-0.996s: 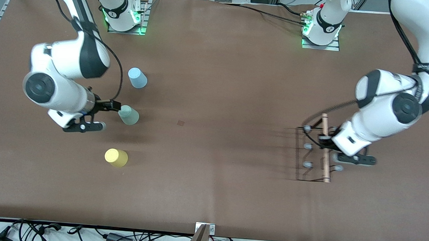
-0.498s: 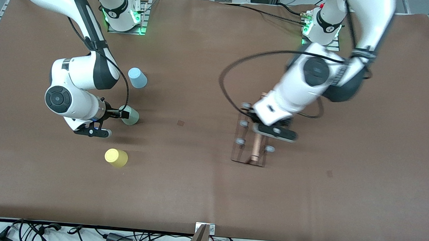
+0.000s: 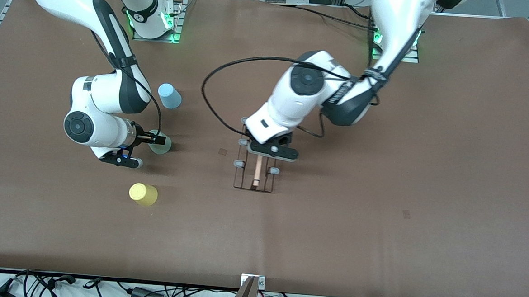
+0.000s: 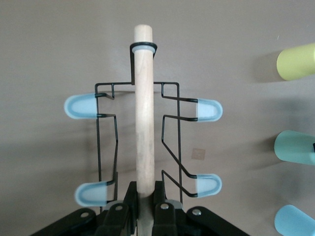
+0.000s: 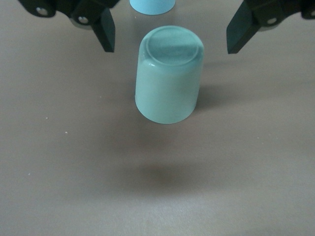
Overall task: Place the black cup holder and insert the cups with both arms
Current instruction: 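Carry the black rack to the table center with the left gripper and lower it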
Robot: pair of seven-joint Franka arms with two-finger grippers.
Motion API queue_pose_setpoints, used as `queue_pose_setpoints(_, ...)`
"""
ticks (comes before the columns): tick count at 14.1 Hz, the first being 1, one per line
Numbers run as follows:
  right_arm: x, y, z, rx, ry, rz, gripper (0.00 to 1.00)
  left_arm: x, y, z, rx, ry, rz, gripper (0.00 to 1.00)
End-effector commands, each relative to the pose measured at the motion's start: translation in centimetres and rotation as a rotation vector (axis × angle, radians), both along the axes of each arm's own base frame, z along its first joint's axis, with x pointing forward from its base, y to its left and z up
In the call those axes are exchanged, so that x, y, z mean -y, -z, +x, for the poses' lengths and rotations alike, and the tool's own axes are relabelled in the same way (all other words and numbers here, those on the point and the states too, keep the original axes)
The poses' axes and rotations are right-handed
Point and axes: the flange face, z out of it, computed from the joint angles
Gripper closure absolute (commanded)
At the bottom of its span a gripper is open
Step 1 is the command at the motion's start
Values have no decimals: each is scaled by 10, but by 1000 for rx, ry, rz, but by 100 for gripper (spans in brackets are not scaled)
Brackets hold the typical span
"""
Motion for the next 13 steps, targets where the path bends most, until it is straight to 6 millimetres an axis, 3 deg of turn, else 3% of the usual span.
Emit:
queue_pose_setpoints(1,-1,9,-4,-8,37,21,0,26,10,-6,32,-22,18,94)
queue_pose_setpoints(3,0,17,-5,-17,36,19,0,30,27,-5,34,-27,15,93)
queue_pose_setpoints(5,-2,23,-6,-28,33,16,0,31,42,-5,24,-35,17,83)
queue_pose_setpoints(9,-5,33,-9,-45,25,12,0,24,35,2,28,-63,18,62)
queue_pose_setpoints(11,-12,34,-11,-52,13,12,38,8,6,13,64,-86,21,50)
queue_pose_setpoints(12,-15,32,-11,-53,9,11,59,-2,-6,17,62,-97,36,25)
queue_pose_setpoints(13,-15,31,-10,-52,7,12,73,-22,-27,27,78,-111,51,0)
